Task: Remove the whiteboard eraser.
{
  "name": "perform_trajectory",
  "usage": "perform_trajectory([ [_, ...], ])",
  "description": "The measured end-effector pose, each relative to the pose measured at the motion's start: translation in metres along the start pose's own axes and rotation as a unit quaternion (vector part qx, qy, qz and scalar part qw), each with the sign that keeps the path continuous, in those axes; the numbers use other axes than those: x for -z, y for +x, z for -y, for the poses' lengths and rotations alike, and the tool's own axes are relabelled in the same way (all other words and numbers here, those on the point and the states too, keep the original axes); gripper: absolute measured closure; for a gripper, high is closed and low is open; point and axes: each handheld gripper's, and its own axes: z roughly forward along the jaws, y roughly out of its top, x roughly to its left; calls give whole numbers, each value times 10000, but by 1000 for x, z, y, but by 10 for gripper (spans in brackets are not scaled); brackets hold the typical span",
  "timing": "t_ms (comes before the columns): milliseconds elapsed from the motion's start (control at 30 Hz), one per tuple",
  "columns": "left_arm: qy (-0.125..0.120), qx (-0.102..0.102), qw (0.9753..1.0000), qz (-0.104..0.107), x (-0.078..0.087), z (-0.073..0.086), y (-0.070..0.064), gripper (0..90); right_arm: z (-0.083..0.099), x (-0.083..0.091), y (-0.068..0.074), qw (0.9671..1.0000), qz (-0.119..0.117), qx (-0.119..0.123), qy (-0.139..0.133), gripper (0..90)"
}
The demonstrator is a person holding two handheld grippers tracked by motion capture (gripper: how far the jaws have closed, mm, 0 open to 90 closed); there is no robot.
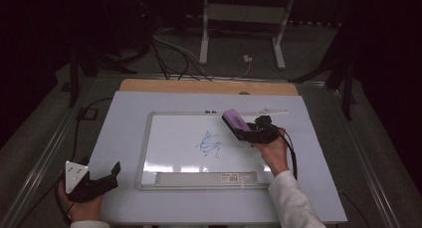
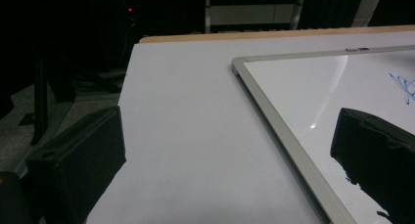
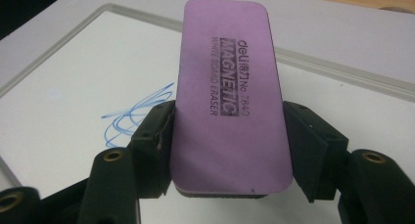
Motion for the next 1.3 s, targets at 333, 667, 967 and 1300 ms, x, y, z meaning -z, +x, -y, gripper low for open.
perform_trajectory([
  [333,-11,19,10000,2,0,0,1,6,4,0,11,9996,-184,215,79,405],
  [667,-17,25,10000,2,0,0,2,6,8,-4,22,9981,-276,505,199,405],
  [967,-29,46,10000,-4,1,0,2,6,12,-6,32,9959,-396,753,303,405],
  [1300,-23,30,10000,-4,1,0,1,6,23,-10,46,9912,-475,1104,556,404],
])
